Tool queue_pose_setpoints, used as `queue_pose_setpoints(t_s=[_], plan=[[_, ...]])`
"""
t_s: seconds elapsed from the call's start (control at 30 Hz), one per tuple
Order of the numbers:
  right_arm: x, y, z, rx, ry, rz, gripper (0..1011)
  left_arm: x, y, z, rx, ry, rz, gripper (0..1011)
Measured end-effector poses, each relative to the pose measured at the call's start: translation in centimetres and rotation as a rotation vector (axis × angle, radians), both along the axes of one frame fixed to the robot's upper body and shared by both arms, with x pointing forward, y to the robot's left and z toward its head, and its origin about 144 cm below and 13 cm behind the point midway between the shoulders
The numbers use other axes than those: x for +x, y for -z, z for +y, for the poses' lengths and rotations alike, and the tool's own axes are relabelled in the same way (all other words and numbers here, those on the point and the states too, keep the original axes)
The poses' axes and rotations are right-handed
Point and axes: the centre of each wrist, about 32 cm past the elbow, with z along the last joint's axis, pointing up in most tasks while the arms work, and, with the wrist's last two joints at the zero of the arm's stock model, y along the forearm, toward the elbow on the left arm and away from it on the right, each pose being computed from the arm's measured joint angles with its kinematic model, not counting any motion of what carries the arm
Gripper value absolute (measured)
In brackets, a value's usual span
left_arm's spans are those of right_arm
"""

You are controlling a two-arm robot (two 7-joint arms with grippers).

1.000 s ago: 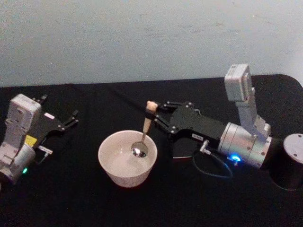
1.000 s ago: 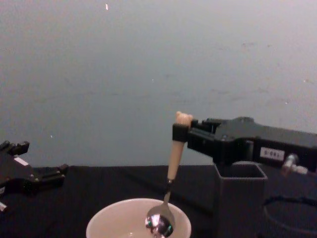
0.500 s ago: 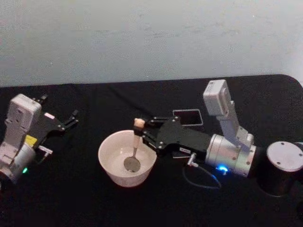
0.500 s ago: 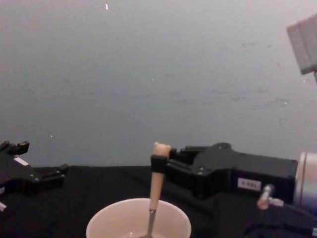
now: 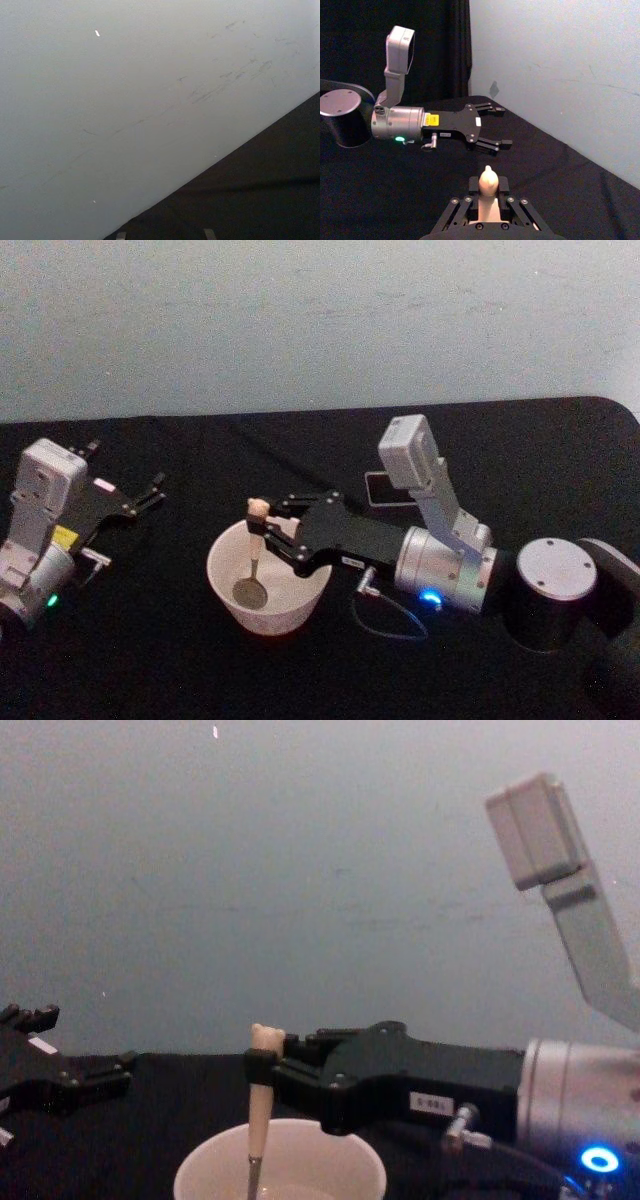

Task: Pick up the stirring spoon with one hand, stir inside the cup, then place it back in its original position.

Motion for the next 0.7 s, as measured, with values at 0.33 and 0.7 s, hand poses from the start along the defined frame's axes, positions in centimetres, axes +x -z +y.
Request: queue_pose_setpoints(t_s=[0.33,0.7], plan=[[1.6,-0.1,1.5,-0.011,0.034,-0.021,218,0.0,0.0,0.0,0.0,0.0,0.0,1001],[3.1,-0.3,0.8,-0.012,0.121,-0.028,218,0.0,0.0,0.0,0.0,0.0,0.0,1001]])
